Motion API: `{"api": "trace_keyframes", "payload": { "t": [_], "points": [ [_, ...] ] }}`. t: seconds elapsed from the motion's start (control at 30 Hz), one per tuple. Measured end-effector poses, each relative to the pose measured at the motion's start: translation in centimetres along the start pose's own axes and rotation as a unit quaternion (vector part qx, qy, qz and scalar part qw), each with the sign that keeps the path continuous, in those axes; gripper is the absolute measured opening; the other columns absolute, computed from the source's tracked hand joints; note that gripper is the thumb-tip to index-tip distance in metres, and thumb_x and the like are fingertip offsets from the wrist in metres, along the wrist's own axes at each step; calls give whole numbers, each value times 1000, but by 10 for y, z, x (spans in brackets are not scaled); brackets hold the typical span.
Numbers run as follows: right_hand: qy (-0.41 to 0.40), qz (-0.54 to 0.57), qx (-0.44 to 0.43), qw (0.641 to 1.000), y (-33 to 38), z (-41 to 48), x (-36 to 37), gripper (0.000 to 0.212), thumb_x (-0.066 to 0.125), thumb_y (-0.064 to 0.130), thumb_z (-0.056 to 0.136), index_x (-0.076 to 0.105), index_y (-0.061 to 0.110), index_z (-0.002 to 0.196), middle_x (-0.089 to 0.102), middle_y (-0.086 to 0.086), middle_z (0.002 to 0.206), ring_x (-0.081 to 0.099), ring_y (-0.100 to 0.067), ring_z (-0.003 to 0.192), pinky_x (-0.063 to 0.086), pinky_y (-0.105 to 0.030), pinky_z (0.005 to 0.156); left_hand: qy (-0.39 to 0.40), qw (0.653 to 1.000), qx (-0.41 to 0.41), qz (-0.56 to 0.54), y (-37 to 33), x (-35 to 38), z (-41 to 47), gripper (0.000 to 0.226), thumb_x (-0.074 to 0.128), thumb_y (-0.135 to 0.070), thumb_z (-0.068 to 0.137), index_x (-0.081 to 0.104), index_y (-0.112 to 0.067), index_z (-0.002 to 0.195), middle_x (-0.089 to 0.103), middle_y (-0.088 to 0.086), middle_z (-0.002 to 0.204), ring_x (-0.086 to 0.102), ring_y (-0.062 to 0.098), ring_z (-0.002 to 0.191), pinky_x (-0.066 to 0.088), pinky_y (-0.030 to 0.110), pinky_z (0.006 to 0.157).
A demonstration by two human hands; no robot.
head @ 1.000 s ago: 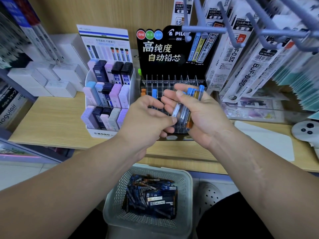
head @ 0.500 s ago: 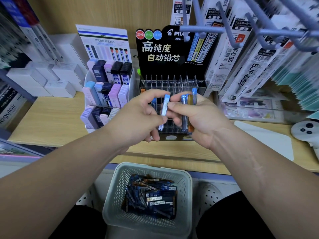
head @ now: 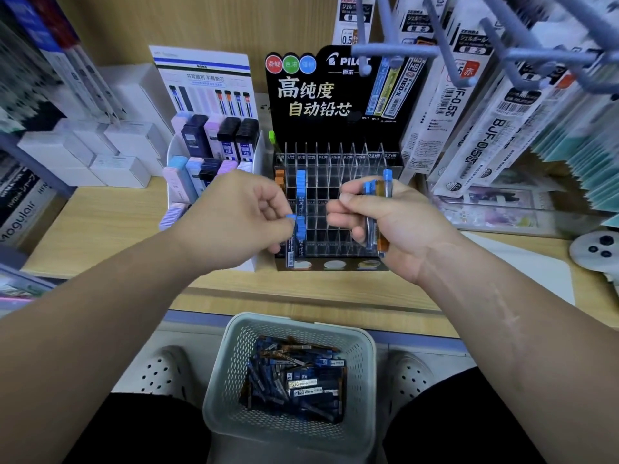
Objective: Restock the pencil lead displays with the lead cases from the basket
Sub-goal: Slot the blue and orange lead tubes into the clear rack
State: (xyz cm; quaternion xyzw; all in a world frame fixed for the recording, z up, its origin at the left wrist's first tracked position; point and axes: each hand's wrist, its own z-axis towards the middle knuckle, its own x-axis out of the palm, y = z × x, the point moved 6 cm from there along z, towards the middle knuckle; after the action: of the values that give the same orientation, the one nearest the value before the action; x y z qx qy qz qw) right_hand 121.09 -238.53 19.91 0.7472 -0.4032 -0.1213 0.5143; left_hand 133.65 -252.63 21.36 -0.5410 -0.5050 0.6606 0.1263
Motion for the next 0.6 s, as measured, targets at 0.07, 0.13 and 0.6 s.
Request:
{"api": "trace_keyframes", "payload": {
  "t": [0.07, 0.13, 0.6],
  "points": [
    [0, -2, -2, 1000, 1, 0, 0, 12, 67, 2, 94, 66, 10, 103, 78, -13, 87, 75, -16, 70, 49, -17, 48, 10, 999, 17, 32, 0, 3, -3, 12, 74, -6, 81, 70, -14, 74, 70, 3, 59, 68, 18, 58, 55, 27, 61],
    [0, -2, -5, 1000, 1, 0, 0, 12, 67, 2, 94, 67, 11, 103, 78, -13, 88, 74, -15, 68, 49, -17, 49, 4, 999, 28, 30, -1, 5, -3, 11, 76, -5, 81, 70, -13, 75, 70, 2, 59, 68, 16, 57, 55, 25, 60],
    [8, -5, 6, 1000, 0, 3, -2, 12, 66, 2, 94, 68, 11, 101, 78, -13, 88, 70, -14, 64, 48, -18, 48, -56, 995, 64, 43, 4, 6, 7, 15, 74, -10, 86, 72, -25, 86, 67, -6, 69, 65, 13, 55, 56, 28, 60]
  ]
}}
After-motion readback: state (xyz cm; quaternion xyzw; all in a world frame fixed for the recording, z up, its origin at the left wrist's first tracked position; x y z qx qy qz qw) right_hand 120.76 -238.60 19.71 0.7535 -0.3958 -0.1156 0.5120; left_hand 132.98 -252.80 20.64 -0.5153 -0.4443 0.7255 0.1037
